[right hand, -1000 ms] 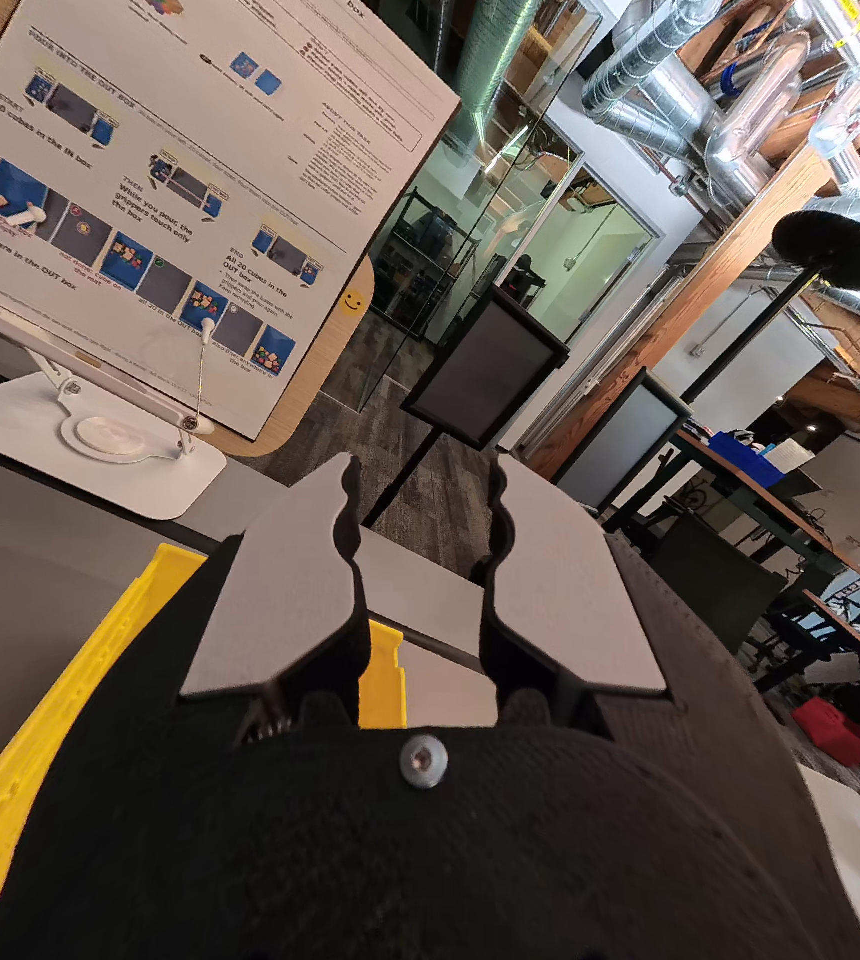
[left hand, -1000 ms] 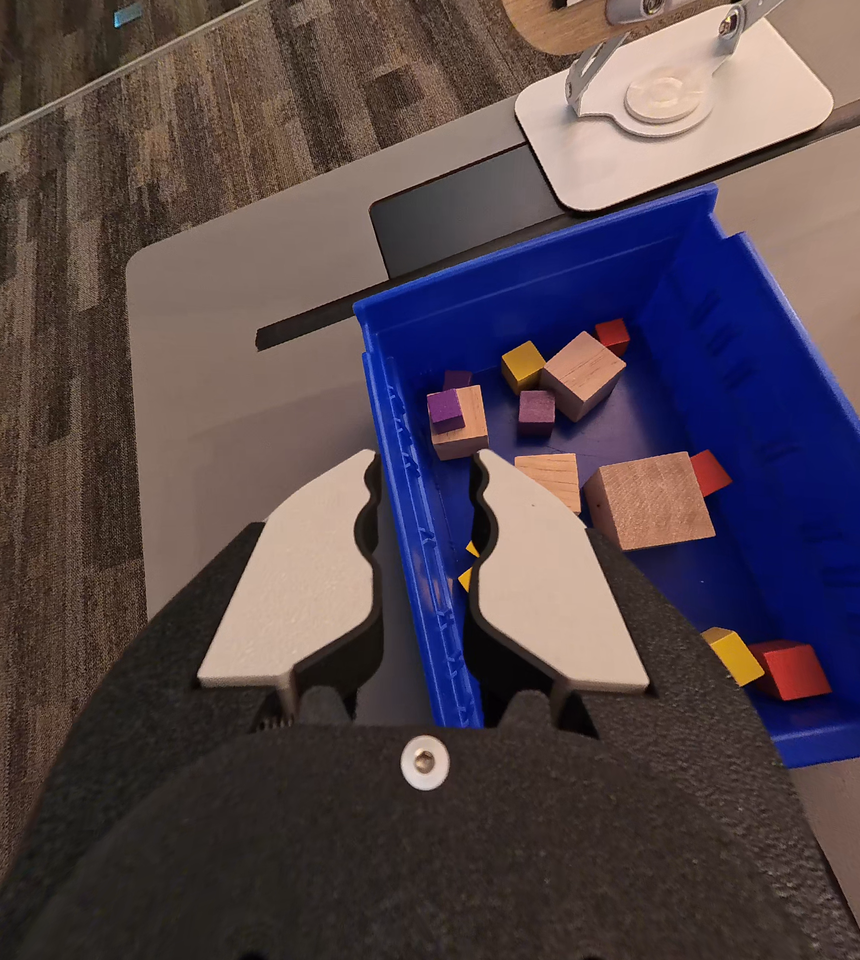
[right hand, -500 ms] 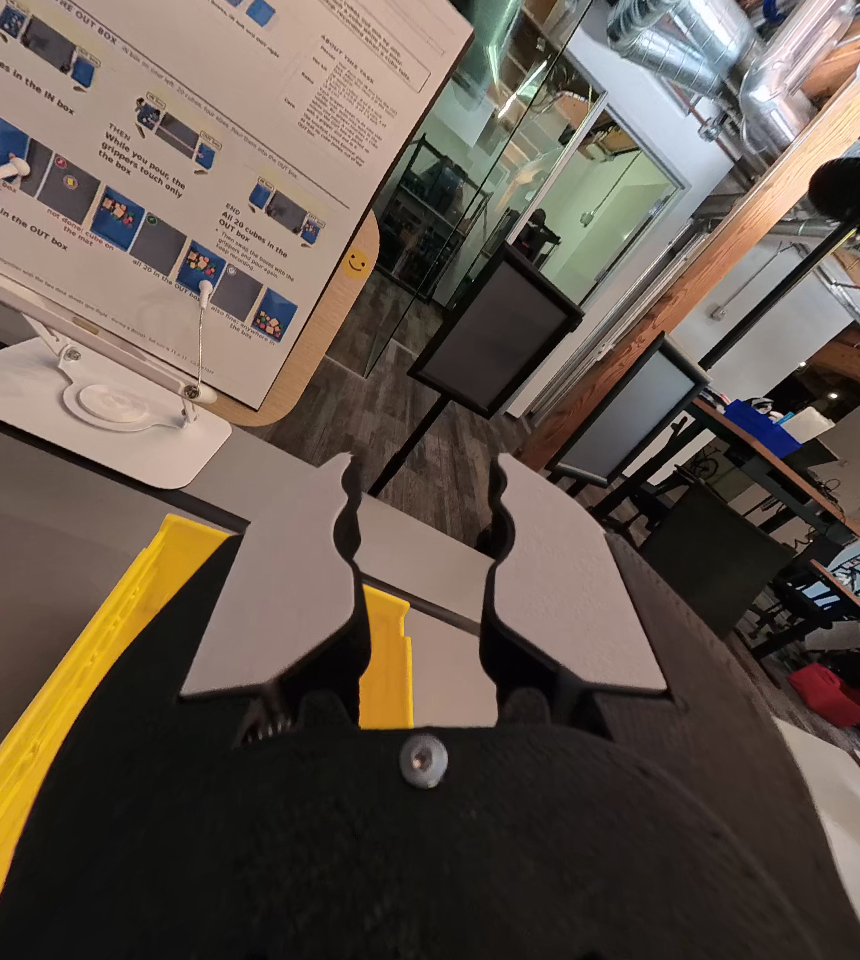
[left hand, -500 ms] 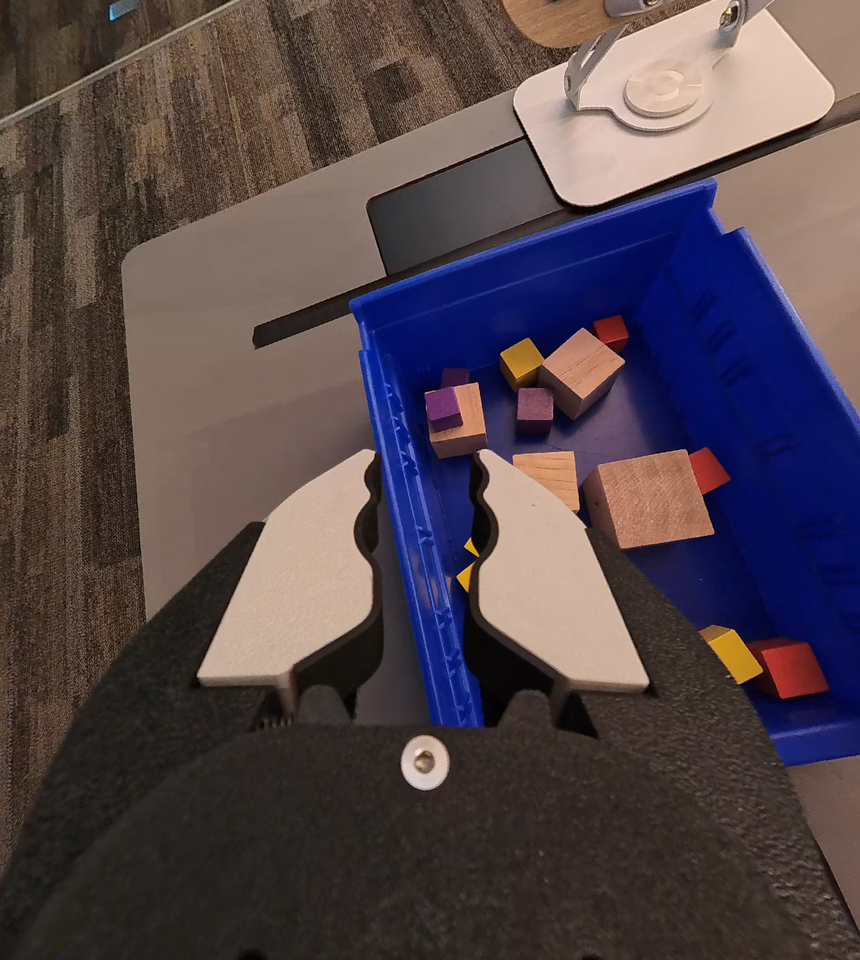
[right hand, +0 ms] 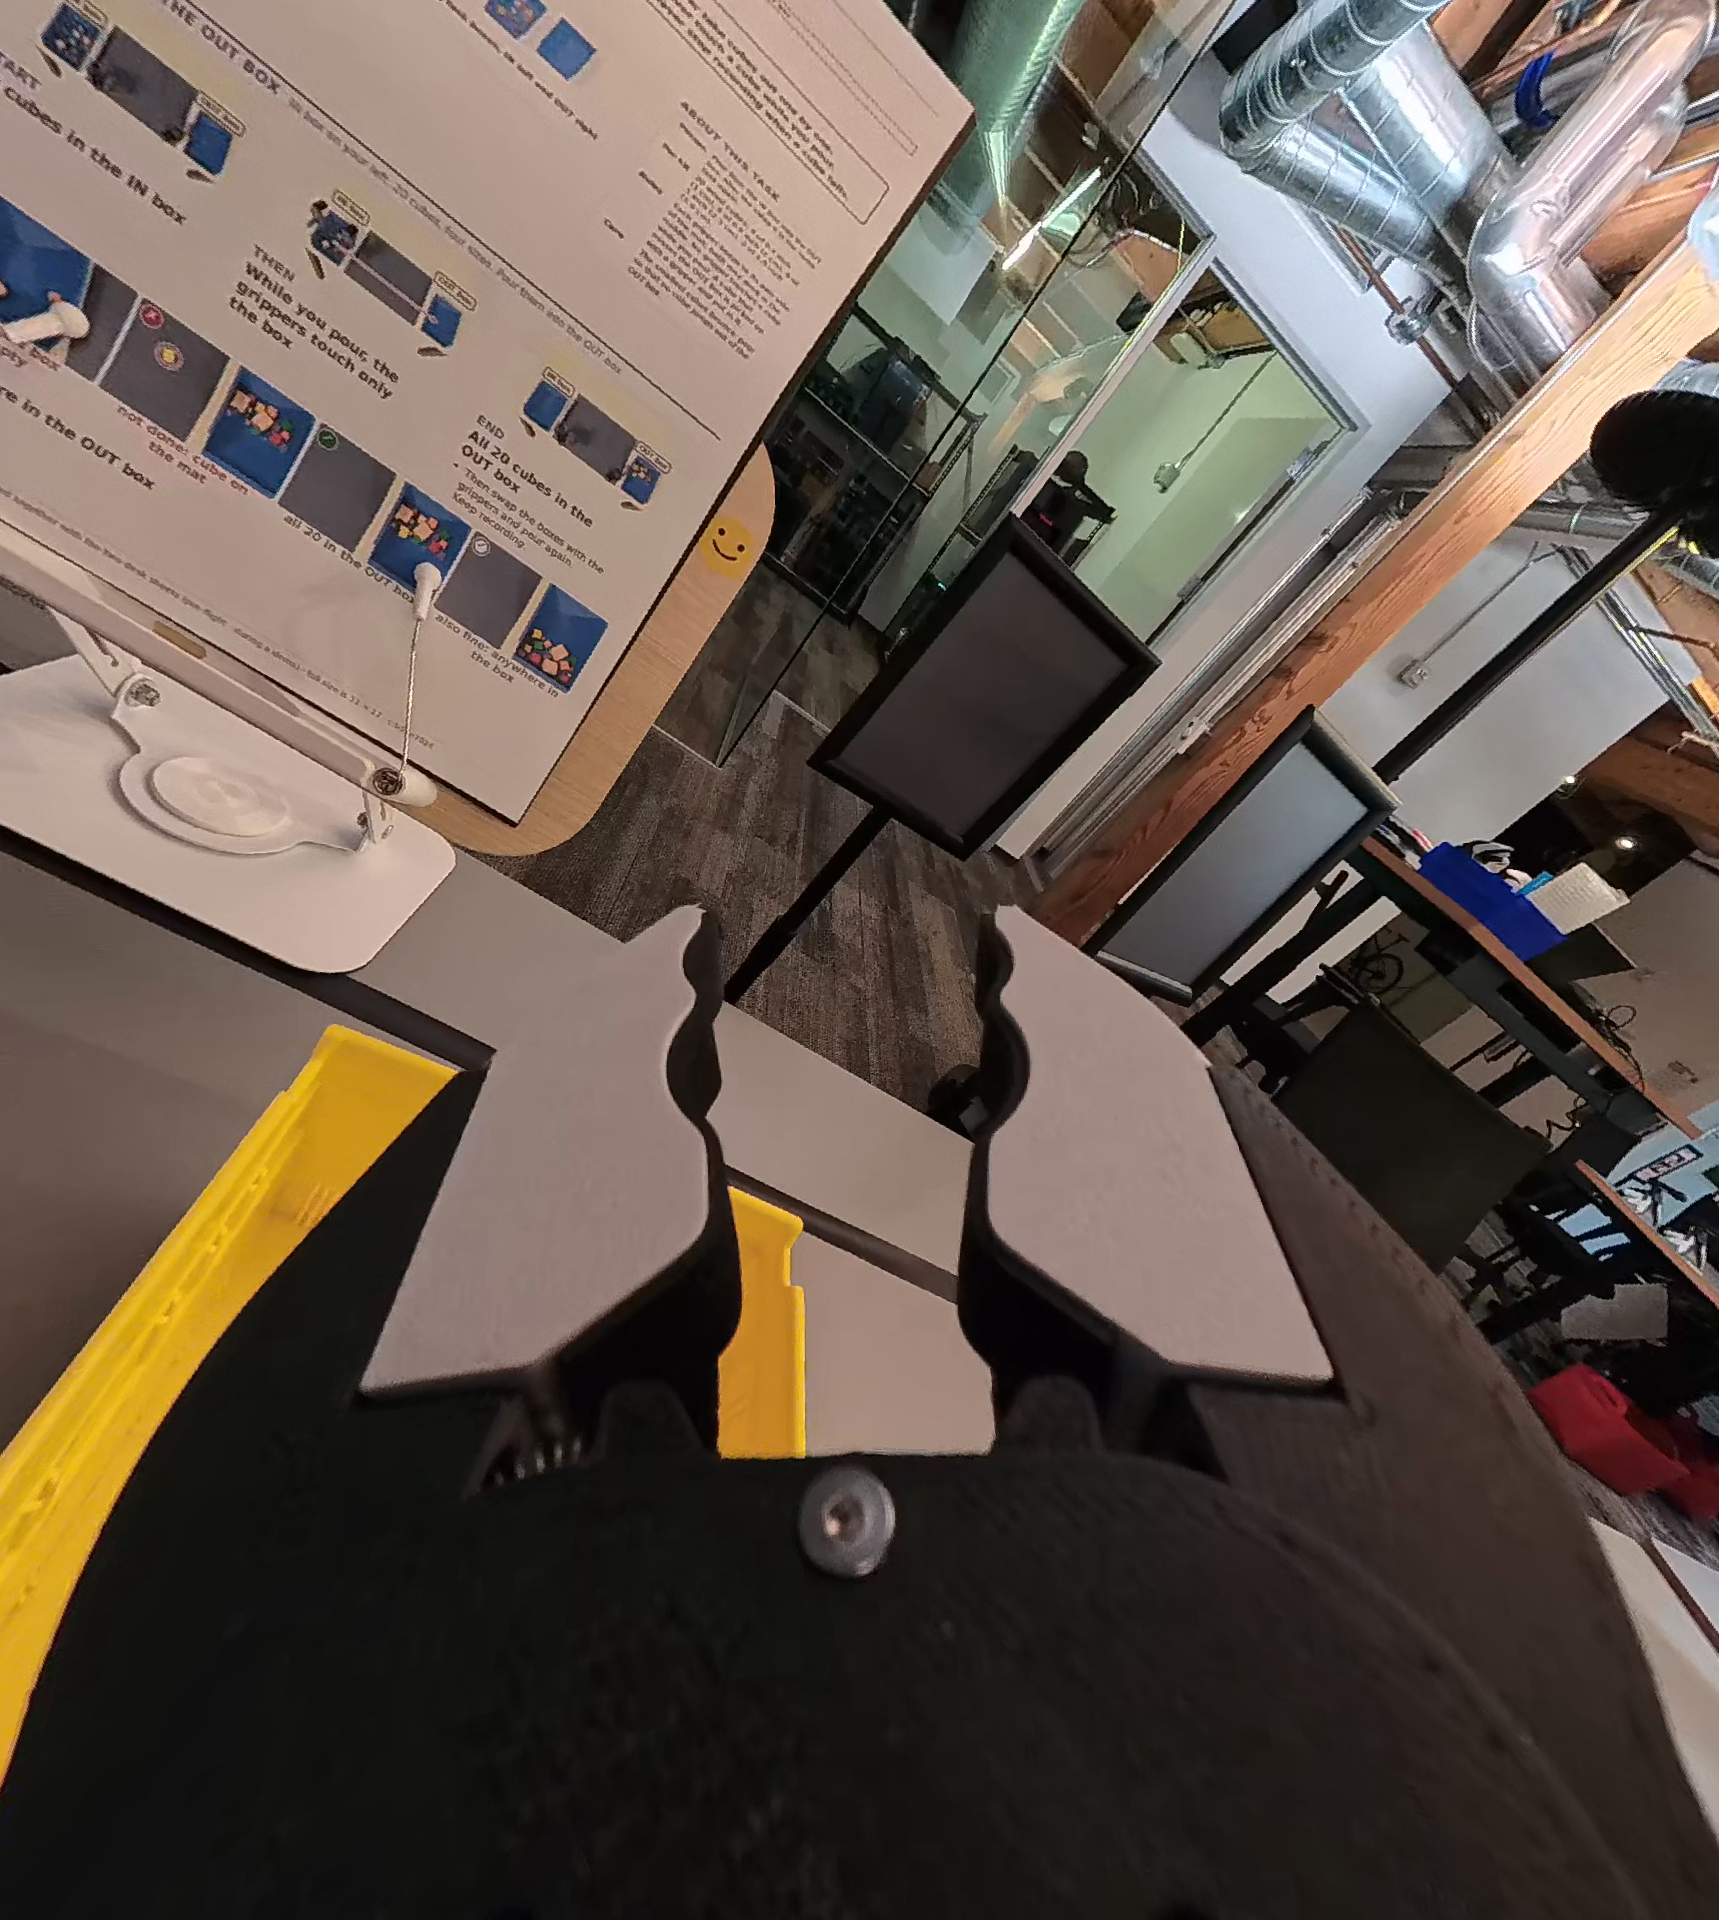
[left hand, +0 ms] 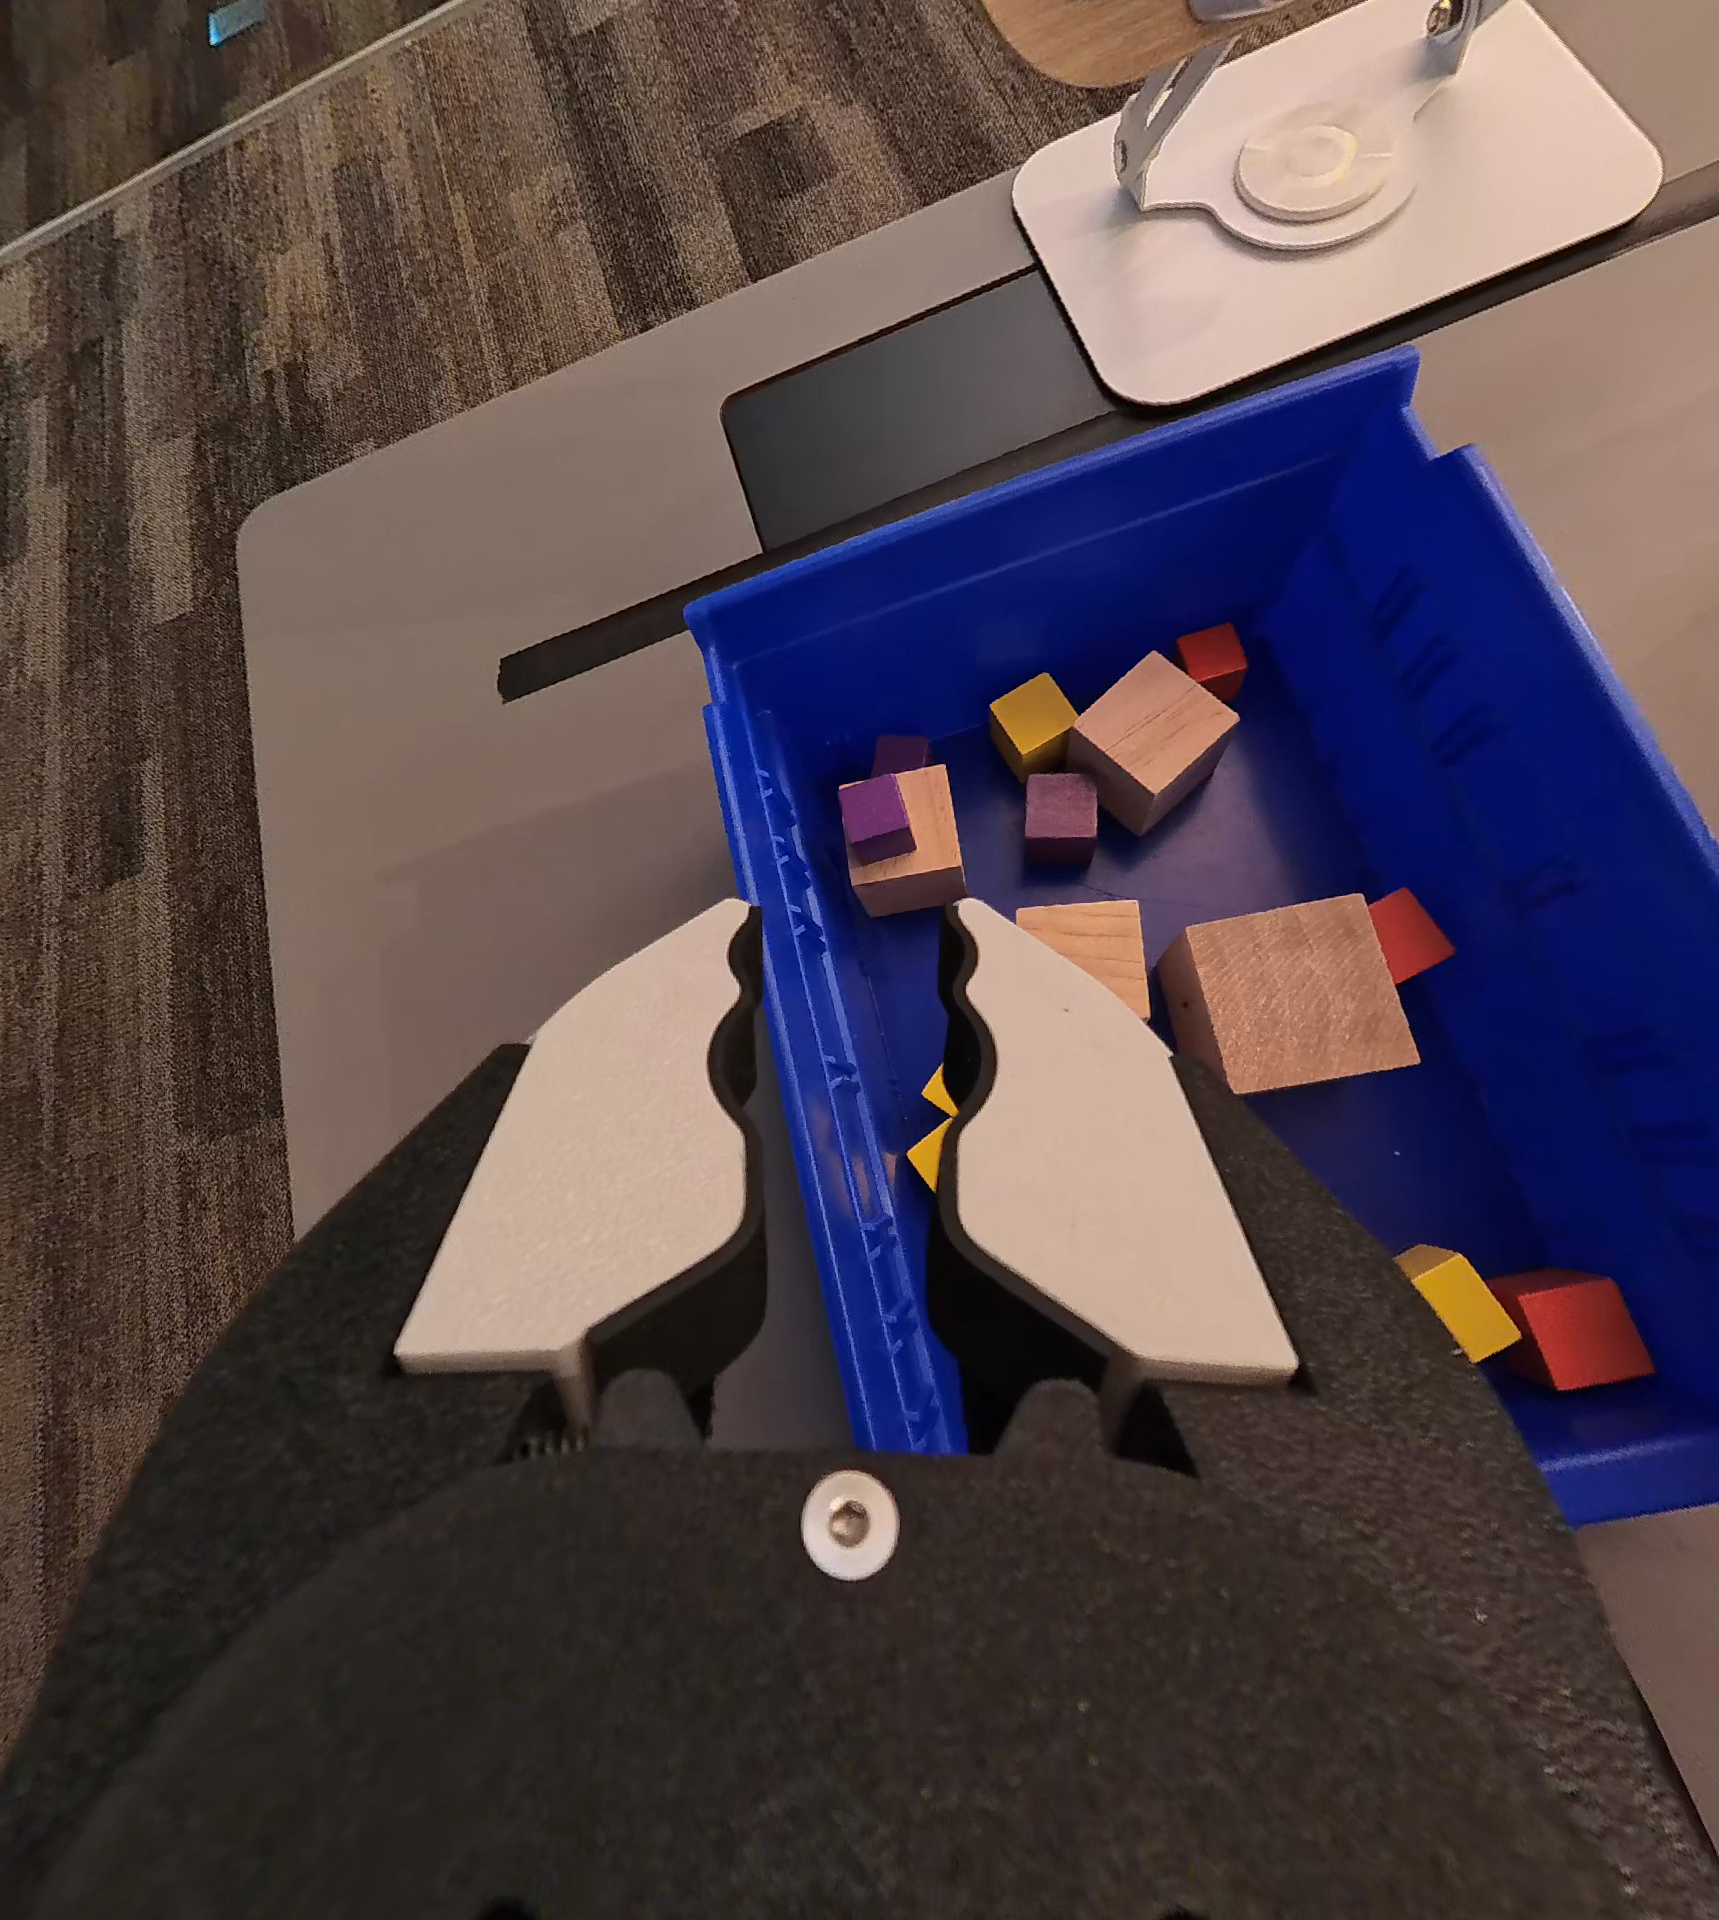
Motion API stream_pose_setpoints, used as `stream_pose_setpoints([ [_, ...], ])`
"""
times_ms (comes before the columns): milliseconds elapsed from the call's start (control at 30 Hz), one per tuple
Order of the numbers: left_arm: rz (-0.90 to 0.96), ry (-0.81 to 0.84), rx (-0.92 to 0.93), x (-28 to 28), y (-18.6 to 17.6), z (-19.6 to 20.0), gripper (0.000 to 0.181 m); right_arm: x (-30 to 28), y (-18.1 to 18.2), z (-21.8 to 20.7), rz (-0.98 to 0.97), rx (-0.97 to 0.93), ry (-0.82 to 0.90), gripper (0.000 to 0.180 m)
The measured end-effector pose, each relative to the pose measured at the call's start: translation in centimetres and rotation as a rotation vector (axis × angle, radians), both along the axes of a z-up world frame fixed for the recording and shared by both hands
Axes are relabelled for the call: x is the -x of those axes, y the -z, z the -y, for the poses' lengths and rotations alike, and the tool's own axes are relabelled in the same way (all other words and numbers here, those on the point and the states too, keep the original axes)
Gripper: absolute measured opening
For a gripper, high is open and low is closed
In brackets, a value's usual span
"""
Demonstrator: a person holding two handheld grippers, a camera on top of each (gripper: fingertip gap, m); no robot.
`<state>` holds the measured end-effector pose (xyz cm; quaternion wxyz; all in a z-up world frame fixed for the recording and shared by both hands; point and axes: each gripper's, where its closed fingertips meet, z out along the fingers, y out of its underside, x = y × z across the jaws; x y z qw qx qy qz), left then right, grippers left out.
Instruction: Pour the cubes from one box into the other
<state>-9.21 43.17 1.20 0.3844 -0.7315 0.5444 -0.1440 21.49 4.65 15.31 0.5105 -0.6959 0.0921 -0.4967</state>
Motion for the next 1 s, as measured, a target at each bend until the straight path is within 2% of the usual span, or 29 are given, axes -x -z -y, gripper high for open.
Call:
stream_pose_setpoints([
  [1000,-0.014,0.005,0.005,-0.22,0.31,0.22,0.032,-0.20,0.17,0.13,-0.011,0.006,0.005,0.047],
])
